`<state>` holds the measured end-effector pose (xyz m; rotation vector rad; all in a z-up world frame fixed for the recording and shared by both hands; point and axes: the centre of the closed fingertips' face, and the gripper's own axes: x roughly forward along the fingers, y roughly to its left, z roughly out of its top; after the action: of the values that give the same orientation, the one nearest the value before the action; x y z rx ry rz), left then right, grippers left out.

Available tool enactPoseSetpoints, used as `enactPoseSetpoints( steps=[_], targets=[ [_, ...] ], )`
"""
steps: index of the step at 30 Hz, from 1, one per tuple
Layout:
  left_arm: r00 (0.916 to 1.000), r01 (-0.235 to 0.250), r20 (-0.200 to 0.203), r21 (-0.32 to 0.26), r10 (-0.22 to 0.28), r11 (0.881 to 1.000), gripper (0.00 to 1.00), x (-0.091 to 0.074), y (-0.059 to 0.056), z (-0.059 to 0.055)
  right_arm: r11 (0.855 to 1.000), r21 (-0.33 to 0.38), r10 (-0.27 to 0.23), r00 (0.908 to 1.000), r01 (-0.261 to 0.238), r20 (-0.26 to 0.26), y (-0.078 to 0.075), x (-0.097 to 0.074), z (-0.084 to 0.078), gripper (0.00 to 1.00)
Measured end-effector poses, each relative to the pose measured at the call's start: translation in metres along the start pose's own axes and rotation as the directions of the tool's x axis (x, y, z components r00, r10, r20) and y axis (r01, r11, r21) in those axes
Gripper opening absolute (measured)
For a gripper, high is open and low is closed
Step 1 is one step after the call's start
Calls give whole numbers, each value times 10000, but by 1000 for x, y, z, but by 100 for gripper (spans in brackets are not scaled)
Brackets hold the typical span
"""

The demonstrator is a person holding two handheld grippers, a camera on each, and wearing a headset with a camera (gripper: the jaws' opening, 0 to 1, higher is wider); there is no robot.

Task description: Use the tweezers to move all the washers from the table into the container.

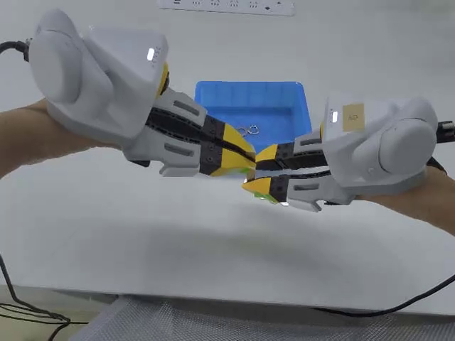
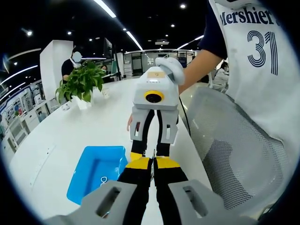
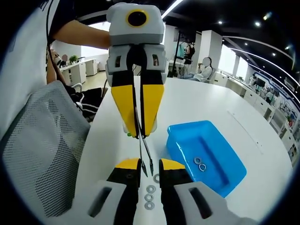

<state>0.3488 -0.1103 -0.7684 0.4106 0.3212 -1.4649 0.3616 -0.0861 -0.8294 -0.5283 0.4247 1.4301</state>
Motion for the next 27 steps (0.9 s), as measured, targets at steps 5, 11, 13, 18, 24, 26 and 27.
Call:
enactPoseSetpoints(
  steps=[5, 11, 13, 18, 24, 26, 27],
  targets=[
    [10000, -45, 6, -39, 45, 10000, 5, 2, 5, -4, 10000, 67, -47, 10000, 48, -39, -4, 2, -4, 16],
    [10000, -15, -12, -97, 15, 10000, 5, 4, 8, -7, 9999, 139, -6, 10000, 7, -78, -7, 6, -7, 16],
    [10000, -13, -6, -108, 13, 9999, 5, 4, 9, -9, 9999, 171, 3, 10000, -1, -92, -8, 7, -8, 16],
    [10000, -3, -1, -189, 3, 9998, 5, 7, 11, -13, 9998, 205, 63, 9998, -60, -165, -8, 9, -12, 16],
    [10000, 50, -55, -55, -50, 10000, 5, 9, 11, -16, 9996, 257, 112, 9998, -108, -188, -8, 10, -14, 16],
    [10000, 60, -59, -61, -60, 10000, 5, 10, 11, -17, 9995, 291, 131, 9997, -125, -182, -8, 11, -14, 16],
    [10000, 70, -59, -83, -70, 9999, 5, 10, 11, -17, 9995, 296, 125, 9998, -120, -179, -9, 11, -14, 16]
  ],
)
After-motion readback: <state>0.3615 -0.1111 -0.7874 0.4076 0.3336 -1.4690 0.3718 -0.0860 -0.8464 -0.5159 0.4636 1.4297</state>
